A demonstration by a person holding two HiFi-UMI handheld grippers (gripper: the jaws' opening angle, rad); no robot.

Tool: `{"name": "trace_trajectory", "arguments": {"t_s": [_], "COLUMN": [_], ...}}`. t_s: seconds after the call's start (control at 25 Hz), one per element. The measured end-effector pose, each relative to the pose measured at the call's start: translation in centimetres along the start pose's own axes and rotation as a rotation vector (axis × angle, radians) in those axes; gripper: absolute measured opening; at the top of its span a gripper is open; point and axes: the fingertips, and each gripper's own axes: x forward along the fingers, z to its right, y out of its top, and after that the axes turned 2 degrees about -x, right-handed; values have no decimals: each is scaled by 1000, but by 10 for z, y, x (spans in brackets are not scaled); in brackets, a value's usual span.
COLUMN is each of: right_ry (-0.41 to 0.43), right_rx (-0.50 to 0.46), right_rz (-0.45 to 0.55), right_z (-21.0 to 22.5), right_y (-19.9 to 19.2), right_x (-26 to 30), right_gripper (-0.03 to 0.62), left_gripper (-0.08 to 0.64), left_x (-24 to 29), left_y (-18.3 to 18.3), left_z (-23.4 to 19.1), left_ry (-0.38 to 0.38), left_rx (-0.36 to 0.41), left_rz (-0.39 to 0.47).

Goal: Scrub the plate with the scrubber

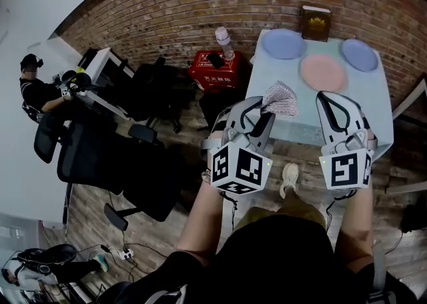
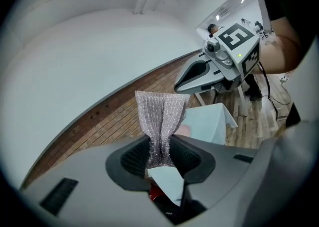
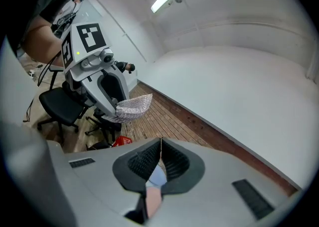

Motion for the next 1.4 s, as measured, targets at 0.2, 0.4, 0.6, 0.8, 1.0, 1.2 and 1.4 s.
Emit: {"name": "trace_trajectory", "arguments": {"t_s": [0.2,0.4,0.6,0.8,1.0,1.2,1.4], "right_ry": [17,45,71,106,91,87,59], "right_rx": [9,14,41,39,83,162,353], "right_rz": [12,29,45,49,51,28,-10], "right_z": [43,77,107,128,137,132,144], "right_y": [-50,-92,-126,-149,-162,-168,-162], "right_x": [67,138,201,251,287,319,343], "right_gripper": [37,37,37,37,37,37,37], "left_gripper": [135,137,137,137,138,138,138], "left_x": [87,171,243,291,316,337,356], "left_y": [6,2,-1,-6,-21,-40,-46], "left_z": [-28,-63,-92,-116,-138,-160,-184], "left_ry": [2,4,-3,-10,-23,-67,-132], "left_rx": [-4,-17,-35,-41,-48,-45,-28], "left_rz": [-13,-30,-48,-68,-94,-82,-33]}}
